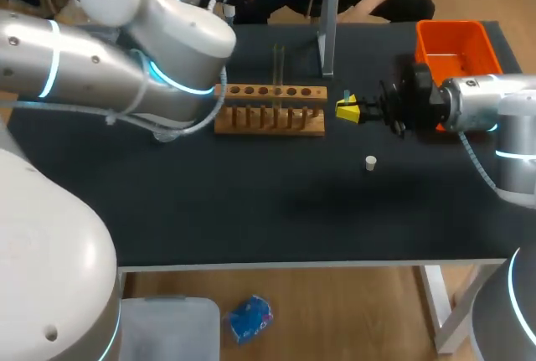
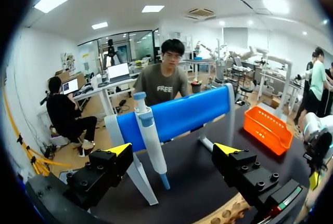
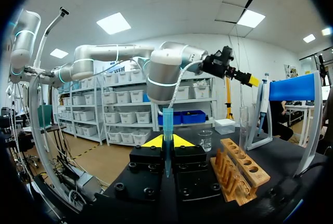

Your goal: Invert the test tube, pick up the pipette, mount the tip to pipette, aspirate from beaker and dispense into the tube, eject the tip, return the pipette, and cap with the stopper.

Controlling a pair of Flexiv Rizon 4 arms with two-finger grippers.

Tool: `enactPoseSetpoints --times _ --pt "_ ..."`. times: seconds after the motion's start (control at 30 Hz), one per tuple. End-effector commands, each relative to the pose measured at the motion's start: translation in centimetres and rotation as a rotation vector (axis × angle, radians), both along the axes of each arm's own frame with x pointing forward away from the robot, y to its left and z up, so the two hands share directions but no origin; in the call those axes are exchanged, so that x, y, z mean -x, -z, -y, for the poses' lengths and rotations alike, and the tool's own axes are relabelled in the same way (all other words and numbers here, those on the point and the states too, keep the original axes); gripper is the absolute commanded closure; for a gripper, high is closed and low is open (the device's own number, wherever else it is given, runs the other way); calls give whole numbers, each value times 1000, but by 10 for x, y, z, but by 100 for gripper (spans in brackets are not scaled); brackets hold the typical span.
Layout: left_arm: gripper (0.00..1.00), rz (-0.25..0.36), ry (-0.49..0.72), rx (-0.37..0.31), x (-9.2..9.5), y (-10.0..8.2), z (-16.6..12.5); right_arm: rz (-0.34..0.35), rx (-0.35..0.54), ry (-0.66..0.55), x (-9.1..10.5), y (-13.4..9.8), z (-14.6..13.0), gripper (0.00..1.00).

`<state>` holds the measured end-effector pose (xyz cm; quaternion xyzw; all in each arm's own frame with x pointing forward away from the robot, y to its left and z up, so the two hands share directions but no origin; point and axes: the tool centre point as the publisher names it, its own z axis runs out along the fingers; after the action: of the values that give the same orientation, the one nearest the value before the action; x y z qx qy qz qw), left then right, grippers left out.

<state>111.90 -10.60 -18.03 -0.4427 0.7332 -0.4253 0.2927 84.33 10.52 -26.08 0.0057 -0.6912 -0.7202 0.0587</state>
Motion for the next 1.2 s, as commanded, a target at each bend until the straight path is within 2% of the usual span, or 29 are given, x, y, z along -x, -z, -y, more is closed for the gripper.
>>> enactPoseSetpoints --times 0.03,0.23,0.67,1.2 --pt "0 19 -69 -7 -8 7 5 1 2 2 1 -1 0 100" --pt "0 32 -114 -1 -16 8 8 1 2 2 1 -1 0 100" --pt "0 64 -235 70 -37 11 4 1 2 2 1 -1 0 100" --pt "0 80 -307 107 -52 16 2 1 2 2 1 -1 0 100"
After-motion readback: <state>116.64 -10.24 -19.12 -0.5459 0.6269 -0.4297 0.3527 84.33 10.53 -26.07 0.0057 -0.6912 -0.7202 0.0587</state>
